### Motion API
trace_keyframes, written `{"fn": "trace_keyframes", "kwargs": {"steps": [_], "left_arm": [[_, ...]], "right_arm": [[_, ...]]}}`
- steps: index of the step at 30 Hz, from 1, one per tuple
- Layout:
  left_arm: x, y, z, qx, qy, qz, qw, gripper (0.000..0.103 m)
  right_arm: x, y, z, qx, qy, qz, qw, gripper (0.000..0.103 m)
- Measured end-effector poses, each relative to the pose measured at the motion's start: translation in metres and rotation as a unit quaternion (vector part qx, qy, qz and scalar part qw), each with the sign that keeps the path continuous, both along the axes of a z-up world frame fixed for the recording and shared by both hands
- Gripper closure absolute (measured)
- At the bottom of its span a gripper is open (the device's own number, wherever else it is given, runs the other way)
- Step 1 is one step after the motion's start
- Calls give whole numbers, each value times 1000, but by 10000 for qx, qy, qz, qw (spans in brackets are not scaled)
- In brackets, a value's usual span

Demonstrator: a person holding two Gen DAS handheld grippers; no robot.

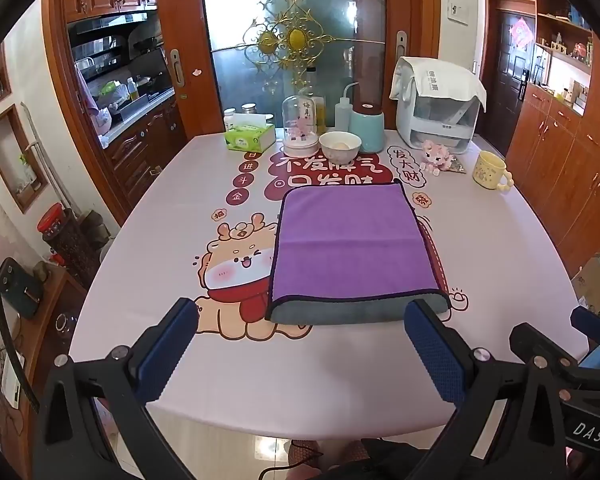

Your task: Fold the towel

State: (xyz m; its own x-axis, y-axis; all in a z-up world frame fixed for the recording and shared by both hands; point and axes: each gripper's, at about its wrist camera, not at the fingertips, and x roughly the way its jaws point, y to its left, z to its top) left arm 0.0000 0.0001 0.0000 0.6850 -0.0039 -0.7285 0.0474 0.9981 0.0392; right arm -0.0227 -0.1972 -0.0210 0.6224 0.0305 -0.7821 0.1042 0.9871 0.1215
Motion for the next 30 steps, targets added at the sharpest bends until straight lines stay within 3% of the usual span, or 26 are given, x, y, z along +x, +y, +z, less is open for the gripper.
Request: {"fn": "trace_keyframes", "kwargs": {"steps": [30], "left_arm": [[8,-2,-4,-98,83,-101,9999,1]], "right_arm": [[10,-1,-8,75,217,-21,9997,1]]}}
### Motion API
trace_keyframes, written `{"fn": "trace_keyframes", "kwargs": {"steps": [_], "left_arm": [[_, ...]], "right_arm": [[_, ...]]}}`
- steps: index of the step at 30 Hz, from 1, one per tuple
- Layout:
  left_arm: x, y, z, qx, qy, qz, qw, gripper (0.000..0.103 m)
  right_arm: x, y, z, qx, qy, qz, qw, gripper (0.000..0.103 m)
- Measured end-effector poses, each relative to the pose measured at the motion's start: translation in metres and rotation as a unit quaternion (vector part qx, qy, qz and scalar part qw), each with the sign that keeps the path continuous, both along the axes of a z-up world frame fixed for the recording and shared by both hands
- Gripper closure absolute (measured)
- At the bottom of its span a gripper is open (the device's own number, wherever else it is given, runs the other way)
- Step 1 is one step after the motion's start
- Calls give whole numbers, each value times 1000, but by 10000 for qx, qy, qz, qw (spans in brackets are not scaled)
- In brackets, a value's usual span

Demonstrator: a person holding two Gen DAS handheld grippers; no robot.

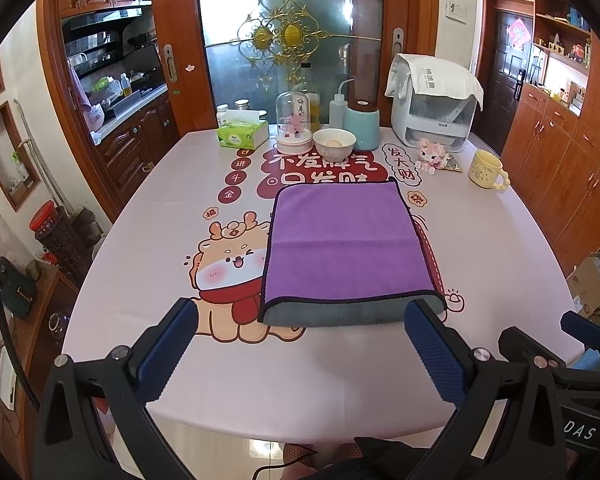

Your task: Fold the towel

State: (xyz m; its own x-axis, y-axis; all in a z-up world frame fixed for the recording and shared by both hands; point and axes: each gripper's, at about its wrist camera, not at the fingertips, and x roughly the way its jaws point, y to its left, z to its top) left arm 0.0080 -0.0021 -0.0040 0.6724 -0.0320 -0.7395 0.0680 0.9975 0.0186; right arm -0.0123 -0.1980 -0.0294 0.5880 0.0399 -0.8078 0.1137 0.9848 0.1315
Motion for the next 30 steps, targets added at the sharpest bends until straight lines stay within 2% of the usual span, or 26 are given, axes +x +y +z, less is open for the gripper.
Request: {"fn": "trace_keyframes", "kwargs": {"steps": [9,17,30], "left_arm": [[2,7,-2,-57,83,-66,9999,1],[1,10,-4,114,167,-55,9998,1],[1,16,-4,3,177,-37,9998,1]], "right_arm": [[1,0,-4,-63,32,-21,10000,1],[-5,7,-1,-89,60,-91,9999,1],[-13,10,4,-172,36,-174,9997,1]]}}
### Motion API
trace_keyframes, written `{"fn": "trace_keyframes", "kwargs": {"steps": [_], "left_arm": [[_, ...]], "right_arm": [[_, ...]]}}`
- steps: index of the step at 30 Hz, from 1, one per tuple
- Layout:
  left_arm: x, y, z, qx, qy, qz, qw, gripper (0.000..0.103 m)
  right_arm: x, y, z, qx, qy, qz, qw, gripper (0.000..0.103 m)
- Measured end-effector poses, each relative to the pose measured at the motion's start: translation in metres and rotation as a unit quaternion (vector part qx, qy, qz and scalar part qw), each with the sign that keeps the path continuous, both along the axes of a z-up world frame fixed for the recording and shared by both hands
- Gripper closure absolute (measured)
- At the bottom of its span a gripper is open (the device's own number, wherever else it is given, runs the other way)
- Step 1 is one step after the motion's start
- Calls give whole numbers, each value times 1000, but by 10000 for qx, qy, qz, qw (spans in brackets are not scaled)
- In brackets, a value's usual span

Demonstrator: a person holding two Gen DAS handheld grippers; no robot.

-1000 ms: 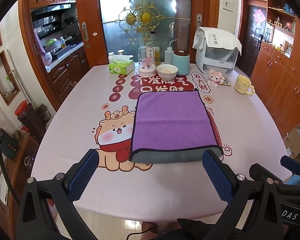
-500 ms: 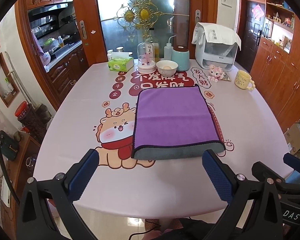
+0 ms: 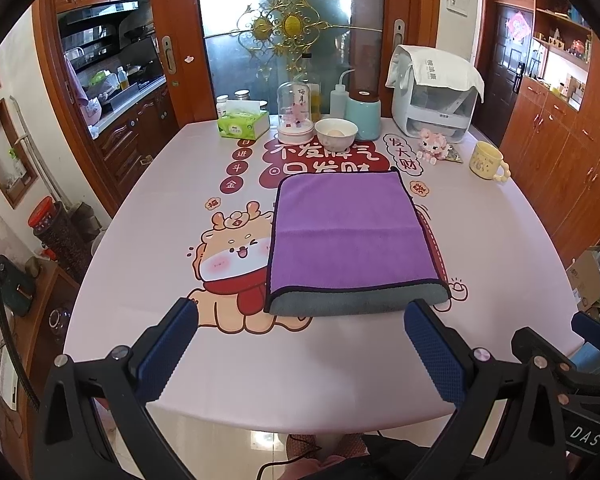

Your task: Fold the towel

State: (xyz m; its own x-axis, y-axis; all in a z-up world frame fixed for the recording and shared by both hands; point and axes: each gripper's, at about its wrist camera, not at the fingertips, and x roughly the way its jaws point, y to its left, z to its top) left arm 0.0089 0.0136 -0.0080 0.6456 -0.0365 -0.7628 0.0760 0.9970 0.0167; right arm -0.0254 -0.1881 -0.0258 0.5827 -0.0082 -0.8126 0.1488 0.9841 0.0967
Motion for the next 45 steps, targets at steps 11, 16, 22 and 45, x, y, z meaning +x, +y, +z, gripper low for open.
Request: {"fn": "trace_keyframes", "kwargs": {"steps": [11,16,22,45], "left_arm": [[1,-1,0,-75,-24,-61,10000,1],[4,4,1,-146,-30,-121,9998,1],[7,15,-1,-244,86,-142,9996,1],[42,53,-34,-259,891,-699,9932,1]], "right_arm": [[-1,-3,4,8,-13,-137,9999,1],[0,1,5,-6,14,-197,9998,1],[0,7,5,-13,72,-233,9997,1],[9,41,-12,-99,66,-444,9989,8]]}}
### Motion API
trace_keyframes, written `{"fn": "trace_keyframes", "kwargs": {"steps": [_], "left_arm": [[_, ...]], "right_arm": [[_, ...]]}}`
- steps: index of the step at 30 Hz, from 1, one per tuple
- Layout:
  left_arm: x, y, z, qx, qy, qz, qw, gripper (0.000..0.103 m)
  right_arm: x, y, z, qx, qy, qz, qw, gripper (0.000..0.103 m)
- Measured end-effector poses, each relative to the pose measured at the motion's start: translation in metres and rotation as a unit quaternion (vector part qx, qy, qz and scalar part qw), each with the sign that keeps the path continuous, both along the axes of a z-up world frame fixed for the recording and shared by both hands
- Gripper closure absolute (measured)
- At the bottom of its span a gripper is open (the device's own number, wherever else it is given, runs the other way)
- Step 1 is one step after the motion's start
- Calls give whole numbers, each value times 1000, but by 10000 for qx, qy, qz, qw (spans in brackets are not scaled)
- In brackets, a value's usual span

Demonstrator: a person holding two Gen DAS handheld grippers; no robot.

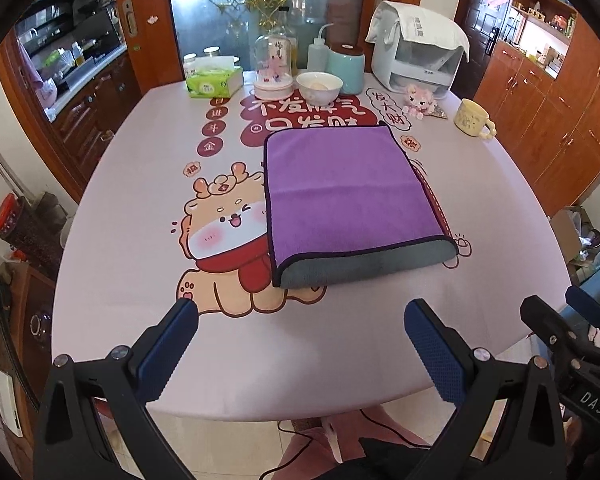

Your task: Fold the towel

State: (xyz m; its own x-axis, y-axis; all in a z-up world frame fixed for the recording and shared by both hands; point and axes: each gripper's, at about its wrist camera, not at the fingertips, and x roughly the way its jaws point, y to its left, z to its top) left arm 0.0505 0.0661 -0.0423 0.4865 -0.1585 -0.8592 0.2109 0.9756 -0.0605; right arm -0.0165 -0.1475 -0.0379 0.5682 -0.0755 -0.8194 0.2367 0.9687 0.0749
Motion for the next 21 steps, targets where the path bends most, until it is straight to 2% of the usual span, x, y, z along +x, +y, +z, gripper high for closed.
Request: {"fn": "trace_keyframes", "kwargs": {"steps": [6,8,12,21], "left_arm": [[15,-2,-7,45,39,-80,10000,1],[21,-3,-10,100,52,-77,9999,1],[34,-6,-20,216,104,-94,9997,1],[69,-16,-49,223,236,-160,9993,1]], "right_arm": [[7,-7,-11,-90,-38,106,9999,12],[12,-13,-16,-58,-50,157,9998,17],[22,-28,-26,79,-104,240,9996,18],[66,-61,-55,164,10,808,9966,27]]}}
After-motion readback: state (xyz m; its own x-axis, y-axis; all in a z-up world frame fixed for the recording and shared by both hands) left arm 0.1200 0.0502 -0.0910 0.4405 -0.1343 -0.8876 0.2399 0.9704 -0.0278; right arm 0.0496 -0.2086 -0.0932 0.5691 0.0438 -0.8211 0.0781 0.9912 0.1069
